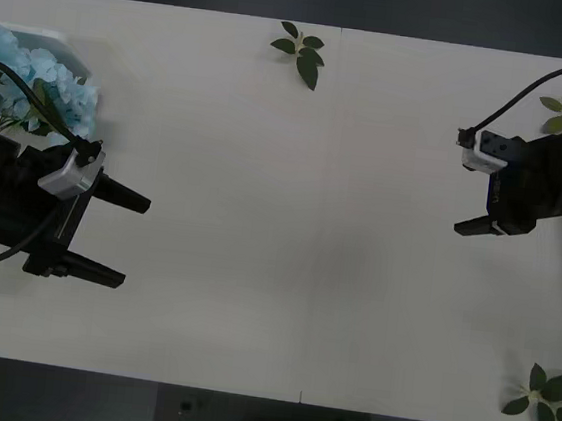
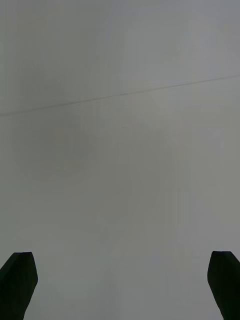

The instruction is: Put the red flowers into the right box and the blue flowers into the left box

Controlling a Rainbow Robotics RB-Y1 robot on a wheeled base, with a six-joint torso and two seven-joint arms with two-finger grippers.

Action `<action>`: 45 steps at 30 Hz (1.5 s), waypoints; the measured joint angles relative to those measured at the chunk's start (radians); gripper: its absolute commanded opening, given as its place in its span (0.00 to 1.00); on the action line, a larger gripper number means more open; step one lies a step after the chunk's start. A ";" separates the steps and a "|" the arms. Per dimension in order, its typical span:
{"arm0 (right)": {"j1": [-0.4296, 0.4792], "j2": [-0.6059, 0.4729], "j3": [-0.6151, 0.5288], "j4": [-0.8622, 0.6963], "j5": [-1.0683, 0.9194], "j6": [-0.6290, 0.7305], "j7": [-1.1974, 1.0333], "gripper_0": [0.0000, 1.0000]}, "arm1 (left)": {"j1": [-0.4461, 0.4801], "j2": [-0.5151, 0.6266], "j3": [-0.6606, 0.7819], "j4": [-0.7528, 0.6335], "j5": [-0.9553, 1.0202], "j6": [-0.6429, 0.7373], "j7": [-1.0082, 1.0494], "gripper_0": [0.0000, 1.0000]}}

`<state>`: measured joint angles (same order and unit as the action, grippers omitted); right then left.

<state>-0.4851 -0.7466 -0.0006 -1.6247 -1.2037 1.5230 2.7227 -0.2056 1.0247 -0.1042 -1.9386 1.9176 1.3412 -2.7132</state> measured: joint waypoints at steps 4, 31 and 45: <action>0.000 -0.015 0.000 -0.003 -0.001 0.000 0.000 1.00 | 0.000 0.000 0.000 0.000 0.000 0.000 0.000 0.89; 0.000 -0.066 0.000 -0.003 -0.017 -0.001 0.000 1.00 | 0.242 -0.104 -0.002 -0.020 -0.116 -0.568 0.000 0.89; 0.000 -0.066 0.000 -0.003 -0.017 -0.001 0.000 1.00 | 0.241 -0.138 -0.002 -0.024 -0.154 -0.472 0.000 0.89</action>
<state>-0.4851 -0.8130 -0.0007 -1.6280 -1.2209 1.5221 2.7226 0.0351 0.8871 -0.1057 -1.9627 1.7631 0.8688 -2.7132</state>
